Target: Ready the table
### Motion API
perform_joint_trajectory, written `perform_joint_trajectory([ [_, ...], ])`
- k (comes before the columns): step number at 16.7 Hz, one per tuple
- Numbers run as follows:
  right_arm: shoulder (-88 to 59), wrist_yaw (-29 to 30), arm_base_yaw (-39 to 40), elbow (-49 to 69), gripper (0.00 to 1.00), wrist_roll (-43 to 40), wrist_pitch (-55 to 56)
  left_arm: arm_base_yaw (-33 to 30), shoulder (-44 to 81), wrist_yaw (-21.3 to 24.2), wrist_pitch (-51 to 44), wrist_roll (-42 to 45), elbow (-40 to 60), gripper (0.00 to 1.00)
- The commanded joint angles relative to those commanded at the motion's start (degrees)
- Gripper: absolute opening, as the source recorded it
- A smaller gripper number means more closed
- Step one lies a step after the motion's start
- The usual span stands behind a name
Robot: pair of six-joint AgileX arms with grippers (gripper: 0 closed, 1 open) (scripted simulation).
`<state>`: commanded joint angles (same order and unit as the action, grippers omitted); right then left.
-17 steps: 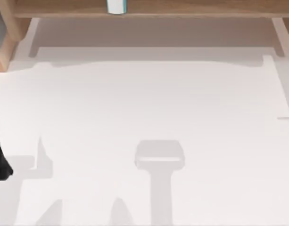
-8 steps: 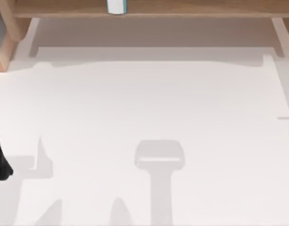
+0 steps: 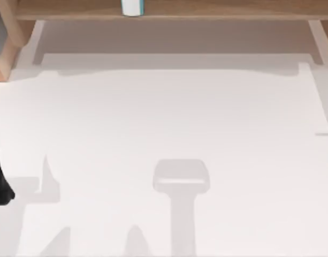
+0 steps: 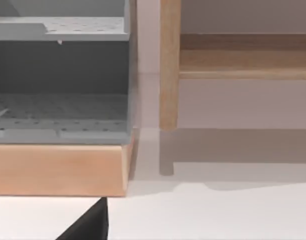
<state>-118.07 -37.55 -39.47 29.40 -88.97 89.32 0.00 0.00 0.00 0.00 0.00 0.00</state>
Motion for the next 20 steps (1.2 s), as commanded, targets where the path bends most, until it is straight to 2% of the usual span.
perform_joint_trajectory([
  [7,-0.18,0.16,-0.03,0.14,0.00,0.09,-0.23,0.00,0.00,0.00,0.00,0.00,0.00,1.00],
  [15,-4.46,6.26,6.06,11.54,0.00,0.01,-7.50,0.00,0.00,0.00,0.00,0.00,0.00,1.00],
  [20,-4.69,6.75,6.22,12.31,0.00,0.12,-8.17,0.00,0.00,0.00,0.00,0.00,0.00,1.00],
])
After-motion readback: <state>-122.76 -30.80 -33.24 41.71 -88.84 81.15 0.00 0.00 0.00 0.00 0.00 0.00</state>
